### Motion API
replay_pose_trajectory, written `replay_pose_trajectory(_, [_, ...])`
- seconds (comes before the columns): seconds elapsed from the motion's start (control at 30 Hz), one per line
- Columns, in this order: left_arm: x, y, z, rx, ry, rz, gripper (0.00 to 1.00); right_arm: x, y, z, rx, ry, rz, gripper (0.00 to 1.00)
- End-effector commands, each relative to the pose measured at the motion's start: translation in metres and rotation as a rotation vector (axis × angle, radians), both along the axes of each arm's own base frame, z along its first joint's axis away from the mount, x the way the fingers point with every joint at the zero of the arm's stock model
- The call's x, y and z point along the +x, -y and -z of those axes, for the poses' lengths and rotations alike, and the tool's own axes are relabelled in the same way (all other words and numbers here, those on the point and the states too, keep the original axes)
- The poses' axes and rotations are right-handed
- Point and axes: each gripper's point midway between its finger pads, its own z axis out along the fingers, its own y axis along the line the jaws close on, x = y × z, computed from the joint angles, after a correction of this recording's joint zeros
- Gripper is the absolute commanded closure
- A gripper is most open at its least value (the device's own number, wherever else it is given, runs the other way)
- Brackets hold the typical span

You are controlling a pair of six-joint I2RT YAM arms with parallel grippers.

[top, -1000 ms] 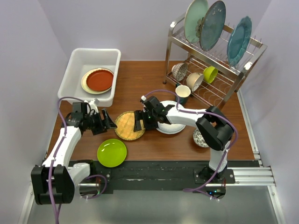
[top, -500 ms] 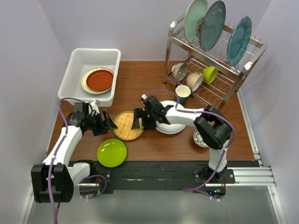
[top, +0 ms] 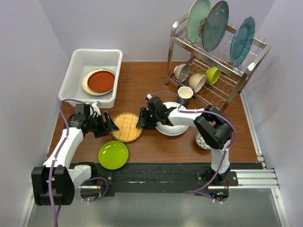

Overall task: Place the plates into the plastic bin on the countertop
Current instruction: Pick up the plate at the center of the board.

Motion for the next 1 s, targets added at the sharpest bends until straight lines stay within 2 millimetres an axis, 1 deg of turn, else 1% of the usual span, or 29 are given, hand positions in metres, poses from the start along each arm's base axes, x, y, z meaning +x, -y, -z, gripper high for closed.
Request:
replay_pose_trajectory(0.0, [0.003,0.002,-0.005,-0.011,0.034,-0.014,0.25,-0.008,0.013,0.033,-0.059,-0.063,0.019,0.62])
replay_pose_trajectory(0.03, [0.003,0.002,-0.006,-0.011,0.035,-0.016,0.25,-0.005,0.011,0.031,-0.043,-0.05,0.021,0.72])
replay_pose_trajectory(0.13, [0.003,0.002,-0.005,-0.01,0.035,-0.016,0.25,-0.006,0.011,0.032,-0.043,-0.054,0.019,0.88])
replay_pose_trajectory(0.2, [0.004,0.001,-0.006,-0.008,0.036,-0.021,0.25,-0.006,0.011,0.032,-0.043,-0.054,0.02,0.9])
replay_pose_trajectory(0.23, [0.004,0.001,-0.006,-0.007,0.037,-0.02,0.25,-0.005,0.011,0.031,-0.041,-0.054,0.02,0.94])
replay_pose_trajectory(0.3, [0.003,0.001,-0.006,-0.006,0.037,-0.022,0.25,-0.006,0.012,0.031,-0.036,-0.055,0.019,0.95])
replay_pose_trajectory(0.43, [0.008,0.002,-0.019,-0.013,0.096,-0.019,0.25,-0.005,0.011,0.026,-0.014,-0.045,0.022,0.97])
replay_pose_trajectory(0.53, [0.01,0.001,-0.026,-0.016,0.123,-0.038,0.25,-0.003,0.012,0.023,-0.01,-0.038,0.03,1.0])
replay_pose_trajectory(0.63, [0.011,0.001,-0.03,-0.017,0.144,-0.05,0.25,-0.001,0.015,0.02,-0.007,-0.03,0.039,1.0])
replay_pose_trajectory(0.73, [0.01,0.0,-0.03,-0.015,0.14,-0.054,0.25,0.001,0.018,0.017,0.001,-0.024,0.05,1.0])
replay_pose_trajectory(0.87, [0.009,0.0,-0.029,-0.017,0.132,-0.06,0.25,0.005,0.017,0.006,0.048,-0.002,0.055,1.0])
replay_pose_trajectory(0.97, [0.009,-0.002,-0.026,-0.015,0.112,-0.097,0.25,0.007,0.017,-0.003,0.073,0.012,0.058,1.0])
